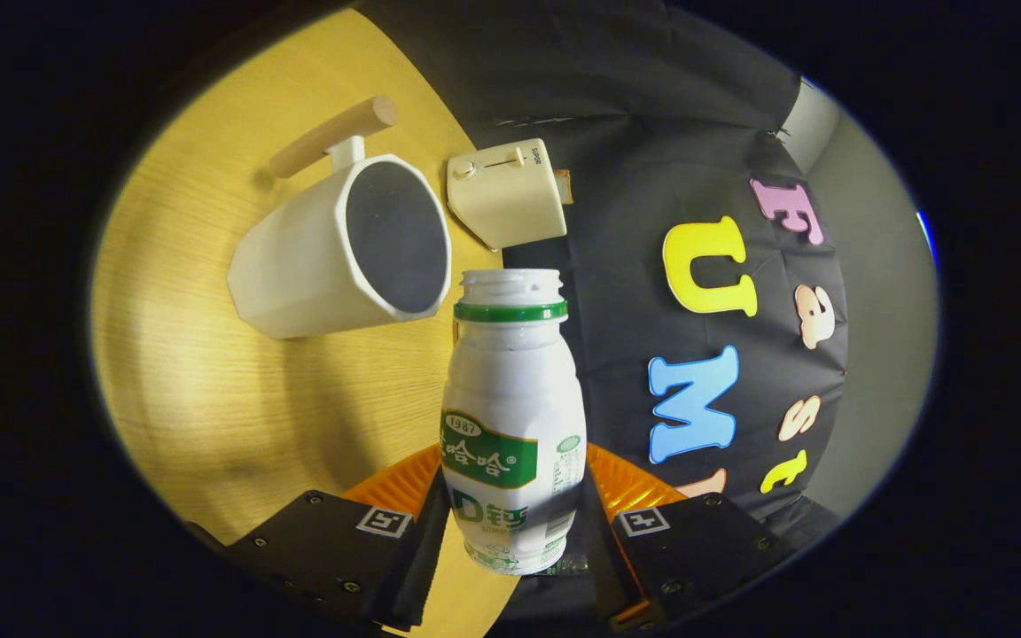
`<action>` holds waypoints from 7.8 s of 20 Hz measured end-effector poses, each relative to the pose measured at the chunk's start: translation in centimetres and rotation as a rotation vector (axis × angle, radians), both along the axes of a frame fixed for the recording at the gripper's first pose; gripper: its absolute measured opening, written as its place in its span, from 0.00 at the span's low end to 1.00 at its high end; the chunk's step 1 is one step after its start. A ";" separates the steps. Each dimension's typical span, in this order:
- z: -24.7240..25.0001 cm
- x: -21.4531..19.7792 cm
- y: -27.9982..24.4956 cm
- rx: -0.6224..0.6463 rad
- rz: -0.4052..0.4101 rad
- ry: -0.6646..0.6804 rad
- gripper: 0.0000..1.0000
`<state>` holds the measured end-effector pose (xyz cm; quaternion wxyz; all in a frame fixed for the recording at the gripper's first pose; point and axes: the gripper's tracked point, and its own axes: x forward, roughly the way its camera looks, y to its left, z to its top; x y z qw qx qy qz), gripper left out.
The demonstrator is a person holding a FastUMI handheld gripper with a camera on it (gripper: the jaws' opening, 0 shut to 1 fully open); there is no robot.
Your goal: Take the bottle from table, then pour the juice into the cup, finally place the bottle on the coaster
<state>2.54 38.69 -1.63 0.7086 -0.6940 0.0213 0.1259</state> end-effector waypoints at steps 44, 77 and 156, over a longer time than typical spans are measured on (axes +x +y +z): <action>3.6 0.5 1.0 -0.307 0.008 -0.104 0.70; 4.5 -0.1 1.7 -0.387 0.034 -0.133 0.70; 3.2 4.0 -5.9 1.275 -0.068 0.283 0.70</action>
